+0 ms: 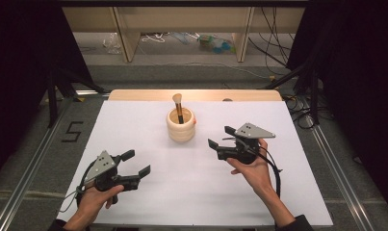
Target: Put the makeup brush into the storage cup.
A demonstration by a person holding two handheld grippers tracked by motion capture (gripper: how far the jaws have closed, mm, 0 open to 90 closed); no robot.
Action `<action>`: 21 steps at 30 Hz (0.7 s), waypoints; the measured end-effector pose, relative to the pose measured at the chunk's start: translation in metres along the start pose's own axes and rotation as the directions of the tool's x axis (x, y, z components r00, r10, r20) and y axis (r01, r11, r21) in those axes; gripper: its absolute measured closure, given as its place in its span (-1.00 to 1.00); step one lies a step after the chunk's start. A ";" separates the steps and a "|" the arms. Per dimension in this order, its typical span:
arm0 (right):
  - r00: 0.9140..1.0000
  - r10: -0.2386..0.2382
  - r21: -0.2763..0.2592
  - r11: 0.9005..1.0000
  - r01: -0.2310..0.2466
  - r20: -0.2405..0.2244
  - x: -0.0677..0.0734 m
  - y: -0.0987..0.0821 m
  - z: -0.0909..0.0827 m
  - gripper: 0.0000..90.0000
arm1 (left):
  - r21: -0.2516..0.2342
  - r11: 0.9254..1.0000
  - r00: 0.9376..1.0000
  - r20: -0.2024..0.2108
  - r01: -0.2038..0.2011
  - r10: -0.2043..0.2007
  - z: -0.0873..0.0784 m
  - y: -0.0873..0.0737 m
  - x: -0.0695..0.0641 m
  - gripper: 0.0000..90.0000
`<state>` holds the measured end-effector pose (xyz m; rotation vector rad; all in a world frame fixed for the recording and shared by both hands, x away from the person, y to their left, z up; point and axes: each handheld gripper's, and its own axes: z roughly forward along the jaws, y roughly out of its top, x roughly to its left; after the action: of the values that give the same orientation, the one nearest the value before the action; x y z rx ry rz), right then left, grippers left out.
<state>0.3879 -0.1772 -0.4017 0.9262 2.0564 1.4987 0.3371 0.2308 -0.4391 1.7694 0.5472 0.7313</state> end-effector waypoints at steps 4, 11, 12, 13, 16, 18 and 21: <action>1.000 0.000 0.004 1.000 0.000 0.003 -0.001 -0.001 -0.004 -0.50 | 0.000 1.000 1.000 0.001 0.001 -0.001 0.000 0.000 0.000 -0.64; 1.000 0.020 -0.013 1.000 -0.020 0.000 -0.003 -0.006 -0.012 -0.53 | 0.000 1.000 1.000 0.001 0.002 -0.002 0.000 0.000 0.000 -0.64; 1.000 0.025 -0.015 1.000 -0.025 0.000 -0.003 -0.006 -0.014 -0.54 | -0.001 1.000 1.000 0.002 0.001 -0.001 0.000 0.000 0.000 -0.64; 0.999 0.034 0.007 0.999 -0.034 -0.005 -0.002 -0.006 -0.016 -0.55 | -0.001 1.000 1.000 0.002 0.002 -0.002 0.000 0.000 -0.001 -0.64; 0.999 0.037 -0.009 0.999 -0.037 -0.003 -0.002 -0.009 -0.018 -0.56 | 0.000 1.000 1.000 0.002 0.001 -0.001 0.000 0.000 0.000 -0.64; 1.000 0.028 -0.013 1.000 -0.028 -0.006 -0.003 -0.010 -0.020 -0.58 | 0.001 1.000 1.000 0.001 -0.001 0.001 0.000 0.000 0.000 -0.64; 0.999 0.040 0.001 0.999 -0.040 -0.005 -0.003 -0.013 -0.024 -0.59 | 0.002 1.000 1.000 0.000 -0.001 0.001 0.000 0.000 0.000 -0.64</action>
<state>0.3699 -0.1975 -0.4064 0.9702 2.0536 1.5230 0.3365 0.2310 -0.4392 1.7713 0.5472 0.7314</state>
